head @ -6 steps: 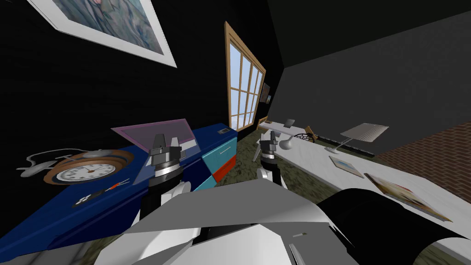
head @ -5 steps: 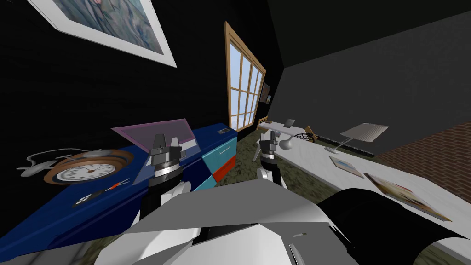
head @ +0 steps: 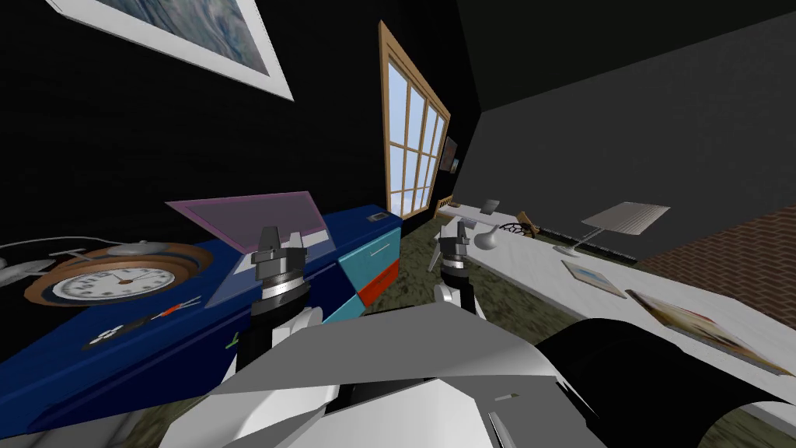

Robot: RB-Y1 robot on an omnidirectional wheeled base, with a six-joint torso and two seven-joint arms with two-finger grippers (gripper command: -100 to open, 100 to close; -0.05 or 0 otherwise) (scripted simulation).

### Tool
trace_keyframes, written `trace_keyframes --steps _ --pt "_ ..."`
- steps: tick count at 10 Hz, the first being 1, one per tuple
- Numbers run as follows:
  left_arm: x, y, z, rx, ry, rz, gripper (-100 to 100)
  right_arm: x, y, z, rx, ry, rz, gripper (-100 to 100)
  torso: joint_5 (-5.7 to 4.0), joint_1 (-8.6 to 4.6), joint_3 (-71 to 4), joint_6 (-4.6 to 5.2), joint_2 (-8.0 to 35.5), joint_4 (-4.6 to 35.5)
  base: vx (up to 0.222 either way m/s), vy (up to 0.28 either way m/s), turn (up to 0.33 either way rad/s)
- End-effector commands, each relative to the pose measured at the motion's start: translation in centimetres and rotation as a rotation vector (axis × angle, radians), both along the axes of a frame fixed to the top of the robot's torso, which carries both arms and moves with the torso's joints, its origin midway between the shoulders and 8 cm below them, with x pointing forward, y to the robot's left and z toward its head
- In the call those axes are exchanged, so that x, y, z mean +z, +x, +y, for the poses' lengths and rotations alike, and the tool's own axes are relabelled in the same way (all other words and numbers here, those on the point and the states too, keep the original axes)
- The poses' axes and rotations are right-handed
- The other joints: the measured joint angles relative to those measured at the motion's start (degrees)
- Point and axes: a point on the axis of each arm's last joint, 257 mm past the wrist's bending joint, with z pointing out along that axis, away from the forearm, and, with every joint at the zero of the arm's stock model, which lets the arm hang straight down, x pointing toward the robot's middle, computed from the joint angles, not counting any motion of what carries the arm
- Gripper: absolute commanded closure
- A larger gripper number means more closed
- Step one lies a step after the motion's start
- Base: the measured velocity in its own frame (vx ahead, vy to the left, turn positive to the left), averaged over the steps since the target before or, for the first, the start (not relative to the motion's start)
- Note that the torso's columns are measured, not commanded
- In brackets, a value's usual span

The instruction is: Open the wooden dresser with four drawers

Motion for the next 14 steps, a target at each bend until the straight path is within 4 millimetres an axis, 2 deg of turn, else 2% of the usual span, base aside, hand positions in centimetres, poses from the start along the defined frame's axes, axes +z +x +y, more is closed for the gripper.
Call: trace_keyframes --steps 1,3,4,6,9,14 --pt "0.0 0.0 0.0 0.000 0.000 0.000 0 0.0 0.0 0.0 0.000 0.000 0.000 0 0.00 0.00 -8.5 0.00 4.2 4.2 0.000 0.000 0.000" --pt "0.0 0.0 0.0 0.000 0.000 0.000 0 0.0 0.0 0.0 0.000 0.000 0.000 0 0.00 0.00 -25.4 0.00 12.7 12.7 0.000 0.000 0.000" --pt "-0.3 0.3 -0.5 -0.023 0.041 0.017 -100 0.0 0.0 0.0 0.000 0.000 0.000 0 0.00 0.00 -33.8 0.00 16.9 16.9 0.011 -0.013 0.014" --pt "-1.0 0.9 -1.0 -0.049 0.087 0.044 -100 0.0 0.0 0.0 0.000 0.000 0.001 0 -0.02 -0.08 -38.9 0.00 19.4 19.4 0.015 -0.046 0.029" --pt "-2.0 1.5 -1.2 -0.069 0.129 0.077 -100 0.0 0.0 0.0 0.000 0.000 0.001 0 0.01 0.04 -39.2 0.00 19.6 19.6 0.018 -0.046 0.029" --pt "-6.1 3.7 0.3 -0.065 0.150 0.186 -100 0.0 0.0 0.0 0.000 0.000 0.001 0 -0.03 -0.06 -39.2 0.01 19.6 19.6 0.049 -0.131 0.074"
